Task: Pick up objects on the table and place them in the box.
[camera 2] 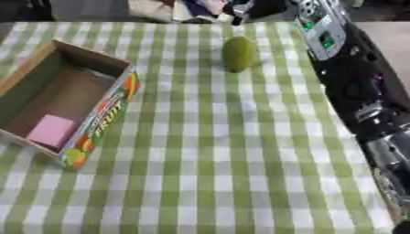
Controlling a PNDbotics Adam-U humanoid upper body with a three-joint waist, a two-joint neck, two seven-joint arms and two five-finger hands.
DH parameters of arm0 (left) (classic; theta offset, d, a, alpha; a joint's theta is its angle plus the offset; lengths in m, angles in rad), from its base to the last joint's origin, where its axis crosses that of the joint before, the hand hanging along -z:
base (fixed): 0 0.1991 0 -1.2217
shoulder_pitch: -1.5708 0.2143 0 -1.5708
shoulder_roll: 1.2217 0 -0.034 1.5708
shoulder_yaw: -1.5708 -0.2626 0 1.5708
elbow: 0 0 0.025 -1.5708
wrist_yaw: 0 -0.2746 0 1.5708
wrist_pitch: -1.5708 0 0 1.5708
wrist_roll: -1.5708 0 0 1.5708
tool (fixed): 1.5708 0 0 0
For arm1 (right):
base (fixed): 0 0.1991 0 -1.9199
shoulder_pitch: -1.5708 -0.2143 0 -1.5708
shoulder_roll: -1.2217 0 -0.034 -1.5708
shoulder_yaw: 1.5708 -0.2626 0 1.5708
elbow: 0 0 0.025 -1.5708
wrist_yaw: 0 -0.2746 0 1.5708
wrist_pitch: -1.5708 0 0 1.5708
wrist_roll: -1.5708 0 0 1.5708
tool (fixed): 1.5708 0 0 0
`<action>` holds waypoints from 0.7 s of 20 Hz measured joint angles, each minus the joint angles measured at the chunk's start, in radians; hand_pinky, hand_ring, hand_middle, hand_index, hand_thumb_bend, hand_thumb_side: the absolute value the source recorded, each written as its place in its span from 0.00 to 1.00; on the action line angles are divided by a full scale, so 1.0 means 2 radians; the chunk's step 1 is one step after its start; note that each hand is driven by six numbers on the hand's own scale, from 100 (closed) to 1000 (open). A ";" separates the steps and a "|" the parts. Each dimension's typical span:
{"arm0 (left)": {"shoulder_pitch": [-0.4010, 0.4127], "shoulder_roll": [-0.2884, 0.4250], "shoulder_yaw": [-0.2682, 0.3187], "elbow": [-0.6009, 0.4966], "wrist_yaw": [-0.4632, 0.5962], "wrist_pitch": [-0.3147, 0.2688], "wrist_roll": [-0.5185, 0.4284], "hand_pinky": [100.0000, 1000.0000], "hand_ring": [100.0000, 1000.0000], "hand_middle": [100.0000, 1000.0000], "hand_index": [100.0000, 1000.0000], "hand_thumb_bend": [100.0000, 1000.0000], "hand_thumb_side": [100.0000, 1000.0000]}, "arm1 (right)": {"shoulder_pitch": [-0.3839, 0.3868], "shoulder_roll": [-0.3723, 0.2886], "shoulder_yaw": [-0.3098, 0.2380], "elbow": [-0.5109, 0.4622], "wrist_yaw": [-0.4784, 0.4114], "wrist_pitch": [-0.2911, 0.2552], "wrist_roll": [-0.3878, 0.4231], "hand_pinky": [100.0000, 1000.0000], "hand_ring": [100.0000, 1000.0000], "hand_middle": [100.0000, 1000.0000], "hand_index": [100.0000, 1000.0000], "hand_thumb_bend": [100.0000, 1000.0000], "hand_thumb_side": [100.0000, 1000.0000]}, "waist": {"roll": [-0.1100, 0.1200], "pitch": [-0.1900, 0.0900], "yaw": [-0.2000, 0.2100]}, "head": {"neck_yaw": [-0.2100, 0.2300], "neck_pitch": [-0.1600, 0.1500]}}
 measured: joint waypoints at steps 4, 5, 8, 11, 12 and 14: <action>0.000 0.000 0.000 0.000 0.000 -0.001 -0.001 0.53 0.66 0.71 0.79 0.49 0.63 | 0.005 -0.004 -0.010 0.041 0.000 0.013 0.013 0.71 0.80 0.81 0.92 0.61 0.29 | 0.001 0.000 0.000 | 0.000 0.000; 0.000 0.000 -0.001 0.000 0.000 -0.001 -0.001 0.53 0.66 0.71 0.79 0.49 0.63 | 0.005 -0.004 -0.010 0.053 0.000 0.014 0.015 0.71 0.80 0.81 0.92 0.61 0.28 | 0.001 0.000 0.000 | 0.000 0.000; 0.000 0.000 -0.003 0.000 0.000 -0.002 -0.002 0.53 0.66 0.71 0.79 0.49 0.63 | 0.002 -0.004 -0.010 0.085 0.000 0.008 0.020 0.72 0.80 0.81 0.91 0.60 0.28 | 0.002 0.000 0.000 | 0.000 0.000; 0.000 0.000 -0.003 0.000 0.000 -0.002 -0.002 0.53 0.66 0.71 0.79 0.49 0.63 | 0.001 -0.004 -0.011 0.106 0.000 0.000 0.027 0.72 0.80 0.80 0.91 0.59 0.28 | 0.004 0.000 0.000 | 0.000 0.000; 0.000 0.000 -0.003 0.000 0.000 -0.002 -0.002 0.53 0.66 0.71 0.79 0.49 0.63 | 0.001 -0.003 -0.011 0.111 0.000 -0.003 0.030 0.72 0.81 0.80 0.91 0.59 0.27 | 0.004 0.000 0.000 | 0.000 0.000; 0.000 0.000 -0.003 0.000 0.000 -0.002 -0.003 0.53 0.66 0.71 0.79 0.49 0.63 | 0.001 -0.003 -0.010 0.118 0.000 -0.009 0.037 0.72 0.80 0.80 0.91 0.58 0.28 | 0.004 0.000 0.000 | 0.000 0.000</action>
